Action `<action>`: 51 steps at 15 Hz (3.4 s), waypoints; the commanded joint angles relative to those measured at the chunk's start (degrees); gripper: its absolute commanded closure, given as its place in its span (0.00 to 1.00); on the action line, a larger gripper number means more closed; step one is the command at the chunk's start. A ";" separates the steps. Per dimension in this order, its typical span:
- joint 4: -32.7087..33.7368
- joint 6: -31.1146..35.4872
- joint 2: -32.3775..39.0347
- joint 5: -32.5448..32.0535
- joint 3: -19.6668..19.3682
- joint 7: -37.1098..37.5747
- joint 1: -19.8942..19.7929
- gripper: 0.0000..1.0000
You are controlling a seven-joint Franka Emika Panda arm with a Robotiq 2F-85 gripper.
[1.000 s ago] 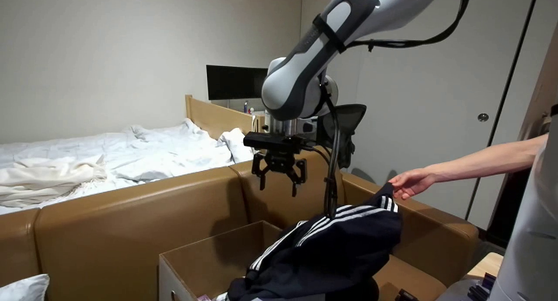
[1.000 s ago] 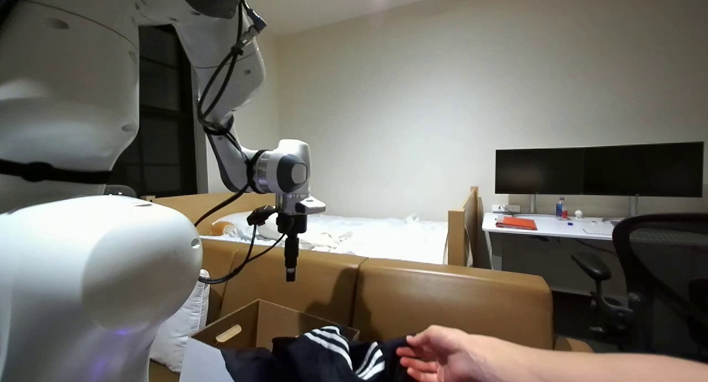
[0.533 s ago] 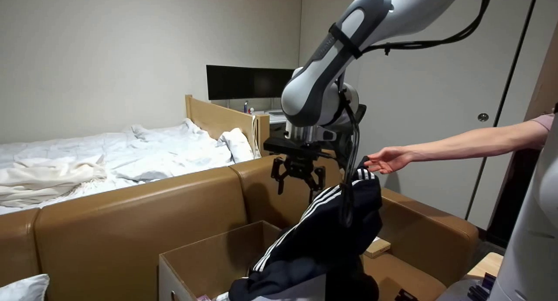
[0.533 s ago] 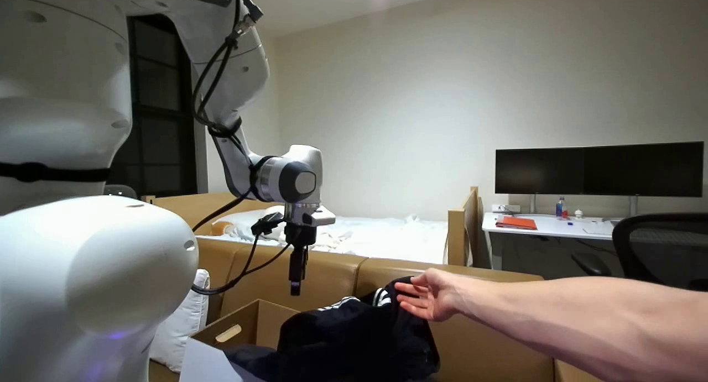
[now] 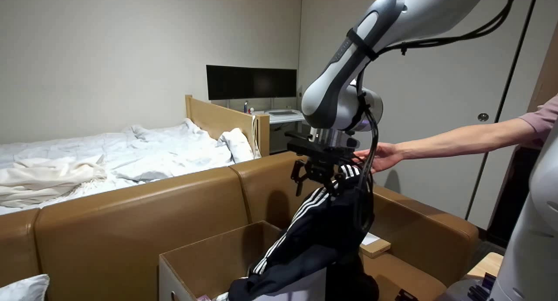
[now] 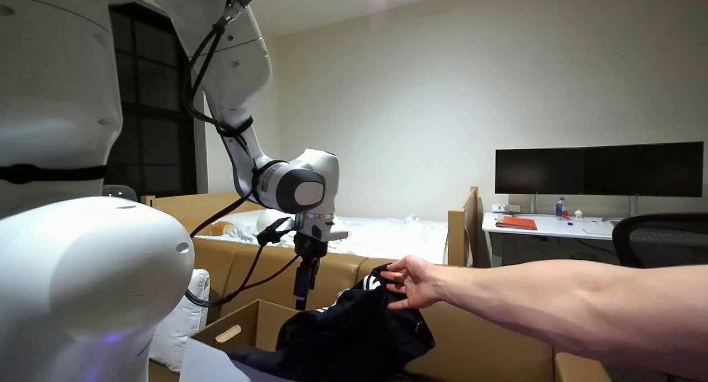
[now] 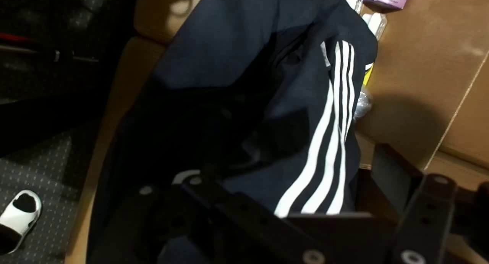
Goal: Put the black trousers in the box
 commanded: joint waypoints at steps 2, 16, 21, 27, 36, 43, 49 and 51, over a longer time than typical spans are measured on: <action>-6.53 1.72 -5.77 5.64 -1.50 -6.14 -2.12 0.00; -8.31 0.25 -8.55 4.67 -2.22 -6.14 -3.96 0.00; -8.09 0.32 -7.16 4.52 -0.97 -7.37 -3.01 0.02; -6.44 -0.21 -3.96 3.81 -0.04 -10.14 -2.34 0.10; -2.90 -0.01 3.95 4.38 -0.24 -15.49 -2.42 0.49; 3.02 -1.20 9.02 0.40 -0.49 -14.89 -2.09 0.80; 5.56 -4.78 4.25 -10.63 -0.44 -8.92 -0.11 1.00; 9.45 -8.87 2.47 -18.42 0.99 -3.45 1.85 0.99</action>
